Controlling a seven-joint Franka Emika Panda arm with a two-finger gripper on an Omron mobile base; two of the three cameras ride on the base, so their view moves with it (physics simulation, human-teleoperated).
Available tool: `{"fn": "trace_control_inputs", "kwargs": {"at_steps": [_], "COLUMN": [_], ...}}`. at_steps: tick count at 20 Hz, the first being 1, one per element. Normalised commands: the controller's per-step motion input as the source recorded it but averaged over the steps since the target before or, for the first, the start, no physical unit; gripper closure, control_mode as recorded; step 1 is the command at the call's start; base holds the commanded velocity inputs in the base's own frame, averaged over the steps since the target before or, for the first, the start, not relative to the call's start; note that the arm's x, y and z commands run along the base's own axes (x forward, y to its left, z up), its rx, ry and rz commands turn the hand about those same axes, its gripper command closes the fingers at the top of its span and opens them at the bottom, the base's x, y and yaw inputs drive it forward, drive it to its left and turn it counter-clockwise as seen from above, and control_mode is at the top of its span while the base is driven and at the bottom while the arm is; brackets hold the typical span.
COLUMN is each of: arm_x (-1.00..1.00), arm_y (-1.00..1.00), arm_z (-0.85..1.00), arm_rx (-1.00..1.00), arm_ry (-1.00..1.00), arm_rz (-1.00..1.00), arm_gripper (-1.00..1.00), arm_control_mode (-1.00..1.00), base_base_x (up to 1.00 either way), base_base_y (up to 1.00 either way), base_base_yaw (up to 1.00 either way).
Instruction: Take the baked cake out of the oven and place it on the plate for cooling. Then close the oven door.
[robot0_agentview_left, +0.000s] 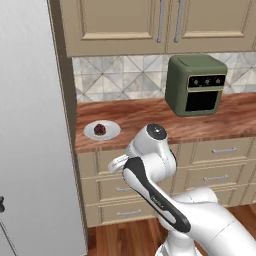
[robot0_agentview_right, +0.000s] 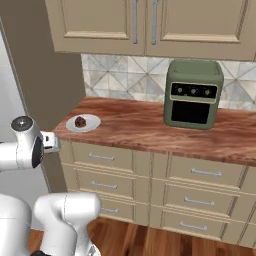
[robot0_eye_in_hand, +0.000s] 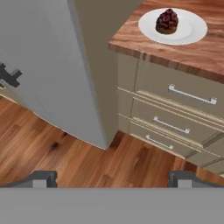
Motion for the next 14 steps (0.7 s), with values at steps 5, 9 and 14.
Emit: {"fn": "trace_control_inputs", "kwargs": {"at_steps": [5,9,14], "arm_x": [0.0,0.0,0.0], "arm_y": [0.0,0.0,0.0], "arm_z": [0.0,0.0,0.0], "arm_rx": [0.0,0.0,0.0], "arm_ry": [0.0,0.0,0.0], "arm_rz": [0.0,0.0,0.0], "arm_gripper": [-1.0,-1.0,-1.0], "arm_control_mode": [1.0,1.0,1.0], "base_base_x": [-0.34,-0.2,-0.28], "base_base_y": [0.78,0.93,0.87], "base_base_yaw": [-0.08,0.0,0.0]}}
